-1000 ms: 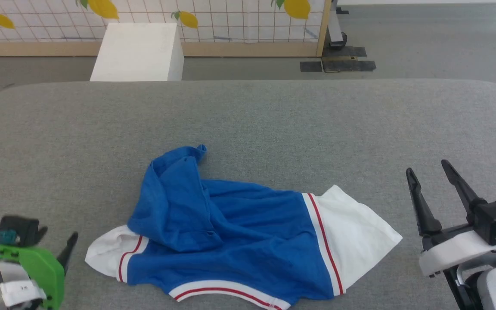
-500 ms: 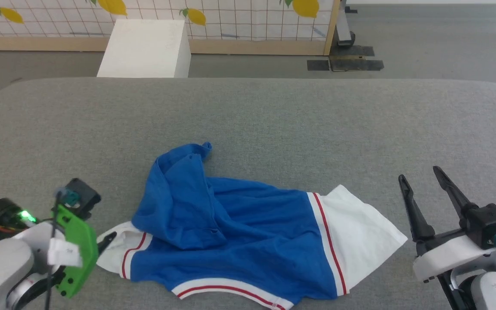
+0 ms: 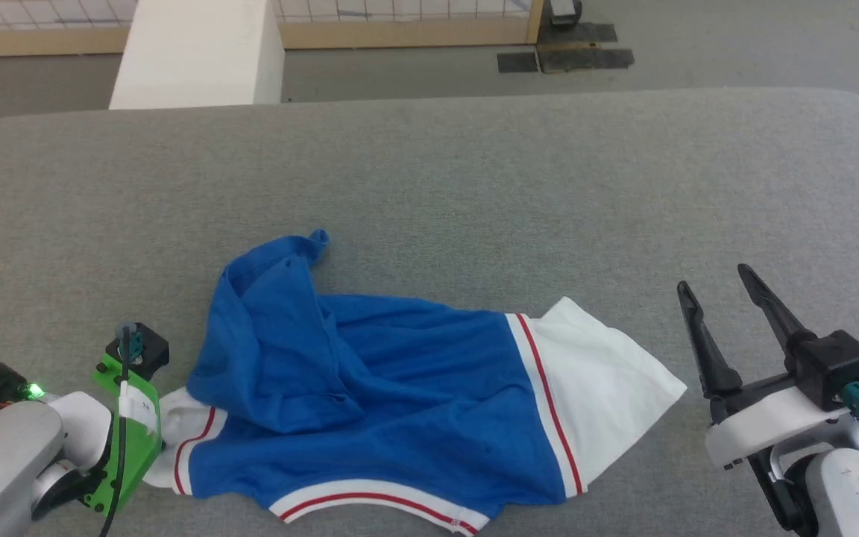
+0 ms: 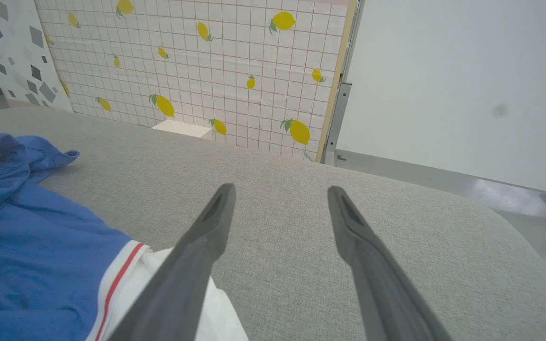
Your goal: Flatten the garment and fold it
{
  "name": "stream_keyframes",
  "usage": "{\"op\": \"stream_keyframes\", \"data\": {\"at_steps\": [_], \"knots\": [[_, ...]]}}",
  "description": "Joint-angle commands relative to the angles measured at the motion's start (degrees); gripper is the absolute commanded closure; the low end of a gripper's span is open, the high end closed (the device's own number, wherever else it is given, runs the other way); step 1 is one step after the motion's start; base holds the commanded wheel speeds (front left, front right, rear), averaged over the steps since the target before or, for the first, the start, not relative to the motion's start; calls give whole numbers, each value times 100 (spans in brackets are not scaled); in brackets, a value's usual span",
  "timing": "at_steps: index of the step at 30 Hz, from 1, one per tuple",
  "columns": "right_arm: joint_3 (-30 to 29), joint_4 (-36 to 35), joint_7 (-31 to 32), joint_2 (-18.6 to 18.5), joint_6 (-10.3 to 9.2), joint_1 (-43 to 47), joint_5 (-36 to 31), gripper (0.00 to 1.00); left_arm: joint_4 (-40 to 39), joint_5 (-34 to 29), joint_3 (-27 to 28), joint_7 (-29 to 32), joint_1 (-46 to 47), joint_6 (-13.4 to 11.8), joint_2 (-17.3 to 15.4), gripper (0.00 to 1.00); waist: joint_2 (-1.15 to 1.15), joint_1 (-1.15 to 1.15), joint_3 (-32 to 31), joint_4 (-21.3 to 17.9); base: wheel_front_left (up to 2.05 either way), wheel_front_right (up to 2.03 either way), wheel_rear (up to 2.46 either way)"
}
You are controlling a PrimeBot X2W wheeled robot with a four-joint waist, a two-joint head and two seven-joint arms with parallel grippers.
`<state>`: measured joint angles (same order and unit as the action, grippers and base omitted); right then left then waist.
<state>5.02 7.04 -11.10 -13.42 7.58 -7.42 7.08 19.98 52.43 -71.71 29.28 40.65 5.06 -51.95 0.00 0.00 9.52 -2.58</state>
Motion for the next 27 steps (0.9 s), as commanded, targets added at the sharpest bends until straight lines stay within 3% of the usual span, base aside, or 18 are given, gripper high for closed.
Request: {"op": "stream_keyframes", "data": {"at_steps": [1,6,10,14,19,24,26,27], "knots": [[23,20,14,-16,-9,-104,-36,0,89,-25,-22,43,56,69,63,100,0,0,82,-85,0,0,0],[203,46,162,-245,-9,-228,-47,0,224,53,-22,-164,119,180,167,100,0,0,18,-50,0,0,0],[772,25,651,-774,-9,-437,95,0,92,100,-32,-335,96,213,114,100,0,0,-142,41,0,0,0],[1702,-144,1738,-1649,-9,-870,640,0,-100,122,-47,-439,7,224,10,100,0,0,-298,144,0,0,0],[3127,-551,3738,-2865,-9,-1737,1666,0,-319,73,-45,-555,-45,196,-42,100,0,0,-379,270,0,0,0],[4135,-648,5002,-3269,-9,-2555,2728,0,-488,8,-44,-577,-8,133,-4,100,0,0,-320,376,0,0,0],[4488,-473,5345,-3311,-9,-2810,3129,0,-545,-31,-40,-582,36,117,18,100,0,0,-268,428,0,0,0],[5009,-113,5671,-3328,-9,-3204,3351,0,-603,-78,-26,-594,111,97,59,100,0,0,-170,506,0,0,0]]}}
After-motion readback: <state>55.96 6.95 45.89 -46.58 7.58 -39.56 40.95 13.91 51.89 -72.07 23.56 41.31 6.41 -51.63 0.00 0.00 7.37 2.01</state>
